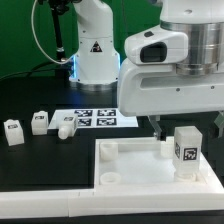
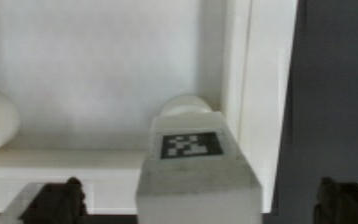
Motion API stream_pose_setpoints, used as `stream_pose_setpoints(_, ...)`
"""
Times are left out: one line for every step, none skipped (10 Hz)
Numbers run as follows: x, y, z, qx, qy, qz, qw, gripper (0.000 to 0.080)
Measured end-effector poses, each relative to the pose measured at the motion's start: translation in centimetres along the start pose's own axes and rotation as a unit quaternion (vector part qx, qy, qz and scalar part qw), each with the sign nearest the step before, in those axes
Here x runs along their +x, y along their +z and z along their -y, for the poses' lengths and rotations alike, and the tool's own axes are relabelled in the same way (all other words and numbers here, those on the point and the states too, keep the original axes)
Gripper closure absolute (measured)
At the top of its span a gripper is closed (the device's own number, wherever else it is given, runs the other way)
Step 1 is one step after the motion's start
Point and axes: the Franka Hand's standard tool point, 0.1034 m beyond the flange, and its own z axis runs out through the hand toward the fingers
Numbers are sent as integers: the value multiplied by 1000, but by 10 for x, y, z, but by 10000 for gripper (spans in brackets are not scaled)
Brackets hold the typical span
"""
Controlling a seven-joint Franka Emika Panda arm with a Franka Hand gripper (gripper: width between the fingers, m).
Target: Assemble one leg
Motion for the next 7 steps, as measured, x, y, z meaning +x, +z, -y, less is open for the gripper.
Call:
stream_pose_setpoints(9, -4, 5, 2, -3, -36, 999, 150)
stream_pose_setpoints(10, -6, 7, 4, -4, -48, 999, 150)
stream_pose_setpoints(9, -5, 5, 4, -3, -49, 999, 150)
stream_pose_setpoints(5, 2, 3, 3, -2, -45, 999, 150)
stream_pose_setpoints(2, 5, 1, 2, 0, -40, 999, 150)
stream_pose_setpoints(-5, 6, -1, 1, 1, -17, 1000, 150)
stream_pose_setpoints(-10, 5, -5, 0, 5, 7, 1000, 150)
